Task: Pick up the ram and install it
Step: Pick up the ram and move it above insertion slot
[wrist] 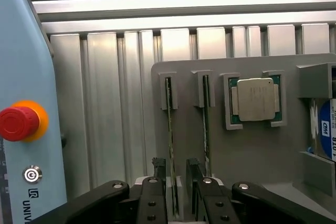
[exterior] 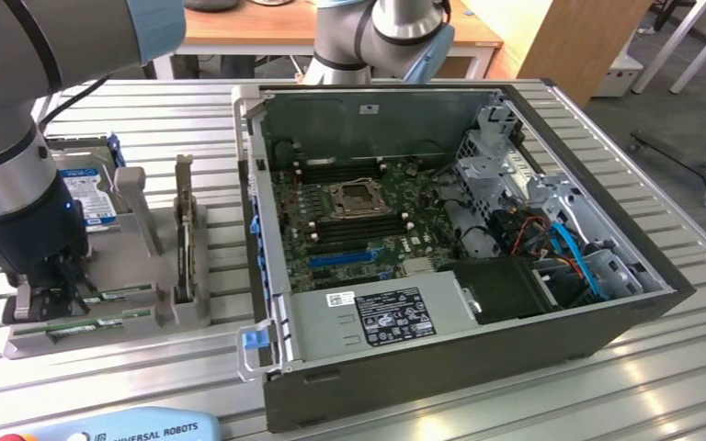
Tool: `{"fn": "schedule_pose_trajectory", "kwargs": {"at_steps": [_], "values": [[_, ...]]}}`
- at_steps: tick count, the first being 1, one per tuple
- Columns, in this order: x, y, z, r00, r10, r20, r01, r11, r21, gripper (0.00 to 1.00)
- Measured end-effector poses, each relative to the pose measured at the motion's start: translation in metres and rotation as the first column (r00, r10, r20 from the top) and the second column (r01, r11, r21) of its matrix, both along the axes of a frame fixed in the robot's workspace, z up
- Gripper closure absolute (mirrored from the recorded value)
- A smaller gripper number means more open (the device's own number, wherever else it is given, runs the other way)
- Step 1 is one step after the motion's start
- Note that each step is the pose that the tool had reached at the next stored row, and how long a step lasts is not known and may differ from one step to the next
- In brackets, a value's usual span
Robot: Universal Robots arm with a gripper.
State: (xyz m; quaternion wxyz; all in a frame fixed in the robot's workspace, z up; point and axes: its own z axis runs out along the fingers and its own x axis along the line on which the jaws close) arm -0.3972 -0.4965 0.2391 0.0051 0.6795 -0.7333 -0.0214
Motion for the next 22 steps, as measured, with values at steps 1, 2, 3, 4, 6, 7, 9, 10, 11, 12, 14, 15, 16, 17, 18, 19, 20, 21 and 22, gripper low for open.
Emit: {"fn": "schedule_pose_trajectory", "kwargs": {"at_steps": [1, 2, 3, 4, 6, 7, 9, 10, 11, 12, 14, 15, 16, 17, 18, 19, 20, 21, 22], "values": [[0.000, 0.0000, -0.0010, 1.0000, 0.000, 0.0002, 0.000, 1.0000, 0.0000, 0.71], [0.000, 0.0000, -0.0021, 1.0000, 0.000, 0.0006, 0.000, 1.0000, 0.0000, 0.71], [0.000, 0.0000, -0.0031, 1.0000, 0.000, 0.0008, 0.000, 1.0000, 0.0000, 0.71], [0.000, 0.0000, -0.0040, 1.0000, 0.000, 0.0010, 0.000, 1.0000, 0.0000, 0.71], [0.000, 0.0000, -0.0058, 1.0000, 0.000, 0.0014, 0.000, 1.0000, -0.0001, 0.71], [0.000, 0.0000, -0.0067, 1.0000, 0.000, 0.0014, 0.000, 1.0000, -0.0001, 0.71], [0.000, 0.0000, -0.0082, 1.0000, 0.001, 0.0014, -0.001, 1.0000, 0.0000, 0.71], [0.000, 0.0000, -0.0086, 1.0000, 0.003, 0.0013, -0.003, 1.0000, -0.0002, 0.71], [0.000, 0.0000, -0.0089, 1.0000, 0.006, 0.0012, -0.006, 1.0000, -0.0003, 0.71], [0.000, 0.0000, -0.0093, 1.0000, 0.010, 0.0013, -0.010, 1.0000, -0.0003, 0.71], [0.000, 0.0000, -0.0099, 0.9998, 0.019, 0.0013, -0.019, 0.9998, -0.0002, 0.71], [0.000, 0.0000, -0.0103, 0.9997, 0.024, 0.0014, -0.024, 0.9997, -0.0002, 0.71], [0.000, 0.0000, -0.0107, 0.9996, 0.029, 0.0014, -0.029, 0.9996, -0.0002, 0.71], [0.000, 0.0000, -0.0112, 0.9995, 0.032, 0.0016, -0.032, 0.9995, -0.0001, 0.71], [0.000, 0.0000, -0.0120, 0.9995, 0.032, 0.0016, -0.032, 0.9995, -0.0001, 0.71], [0.000, 0.0000, -0.0130, 0.9995, 0.033, 0.0015, -0.033, 0.9995, -0.0001, 0.71], [0.000, 0.0000, -0.0141, 0.9994, 0.033, 0.0014, -0.033, 0.9994, -0.0002, 0.71], [0.000, 0.0000, -0.0154, 0.9994, 0.034, 0.0015, -0.034, 0.9994, -0.0002, 0.71], [0.000, 0.0000, -0.0165, 0.9994, 0.034, 0.0015, -0.034, 0.9994, -0.0002, 0.71]]}}
